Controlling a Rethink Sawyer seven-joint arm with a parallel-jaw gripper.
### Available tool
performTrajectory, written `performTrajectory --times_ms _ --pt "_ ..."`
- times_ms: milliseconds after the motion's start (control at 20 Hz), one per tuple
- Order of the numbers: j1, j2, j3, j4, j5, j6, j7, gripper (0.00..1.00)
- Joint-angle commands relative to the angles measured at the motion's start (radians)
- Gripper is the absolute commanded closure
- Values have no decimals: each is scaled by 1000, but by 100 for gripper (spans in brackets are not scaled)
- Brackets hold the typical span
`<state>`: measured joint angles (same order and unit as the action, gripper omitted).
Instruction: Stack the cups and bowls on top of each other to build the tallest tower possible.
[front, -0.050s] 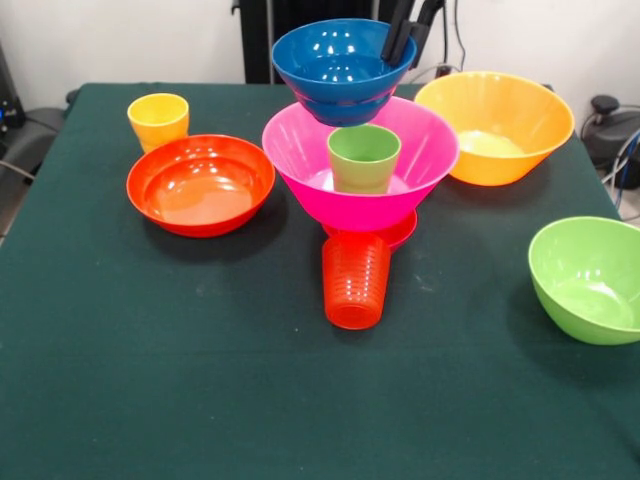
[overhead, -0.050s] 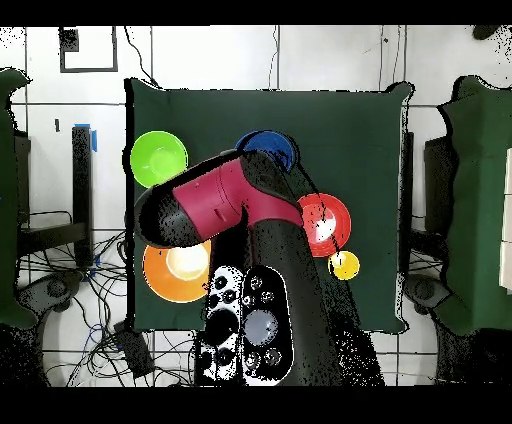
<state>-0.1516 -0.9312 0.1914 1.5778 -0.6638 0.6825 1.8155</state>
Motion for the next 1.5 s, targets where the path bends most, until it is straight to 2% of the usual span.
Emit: performTrajectory --times_ms 50,750,1500 --pt "27 51 -22 92 16 -58 150 100" --pt "50 73 -44 86 52 -96 146 100" --pt "67 100 -73 93 73 -180 161 100"
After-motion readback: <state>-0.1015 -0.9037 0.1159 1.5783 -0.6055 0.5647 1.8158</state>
